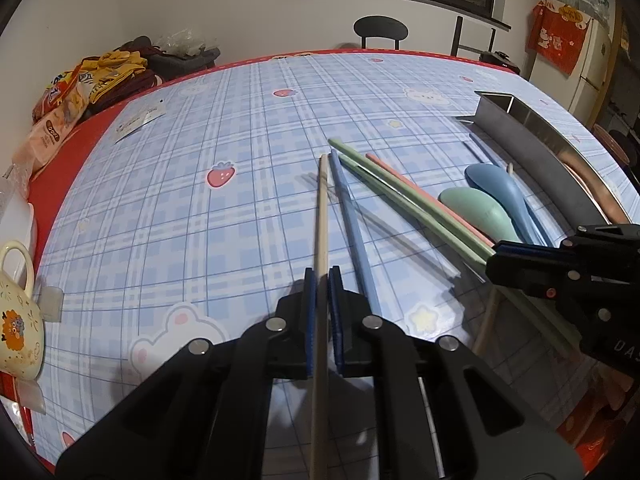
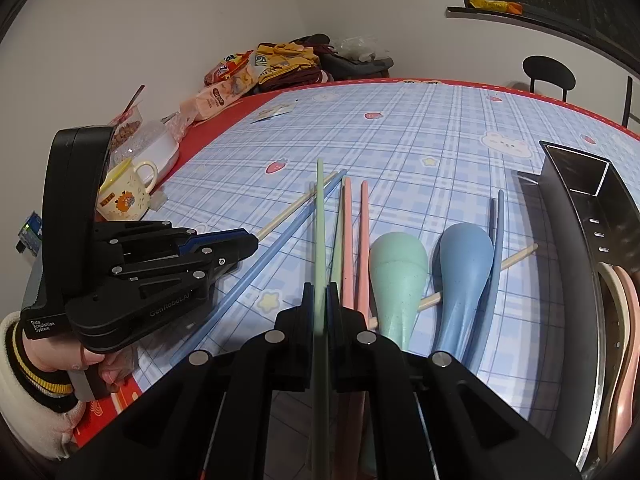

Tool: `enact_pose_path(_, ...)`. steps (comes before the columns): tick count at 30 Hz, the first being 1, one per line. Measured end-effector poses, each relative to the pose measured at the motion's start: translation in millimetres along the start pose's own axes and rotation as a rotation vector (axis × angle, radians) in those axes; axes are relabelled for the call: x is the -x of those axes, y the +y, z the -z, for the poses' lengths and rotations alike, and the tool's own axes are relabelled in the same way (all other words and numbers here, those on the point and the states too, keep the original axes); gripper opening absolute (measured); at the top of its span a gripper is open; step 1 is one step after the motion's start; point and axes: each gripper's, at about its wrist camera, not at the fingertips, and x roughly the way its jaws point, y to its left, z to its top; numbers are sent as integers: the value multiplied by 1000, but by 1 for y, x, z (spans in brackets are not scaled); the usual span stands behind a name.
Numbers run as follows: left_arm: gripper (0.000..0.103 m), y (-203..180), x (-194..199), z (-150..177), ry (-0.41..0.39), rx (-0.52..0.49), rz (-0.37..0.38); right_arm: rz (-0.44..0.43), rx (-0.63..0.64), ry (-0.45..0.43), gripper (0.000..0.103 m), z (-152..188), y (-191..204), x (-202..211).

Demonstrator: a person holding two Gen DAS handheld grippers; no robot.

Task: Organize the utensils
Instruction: 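Lift the wooden chopstick with the left gripper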

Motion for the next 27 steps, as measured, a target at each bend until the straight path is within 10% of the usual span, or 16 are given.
enact_pose_path(13, 11, 4, 3, 3, -7, 12, 23, -4, -14, -6, 7, -1, -3, 1)
enact_pose_path(27, 10, 43, 16, 10, -95, 211, 266, -9, -14, -17, 7, -2, -4, 2)
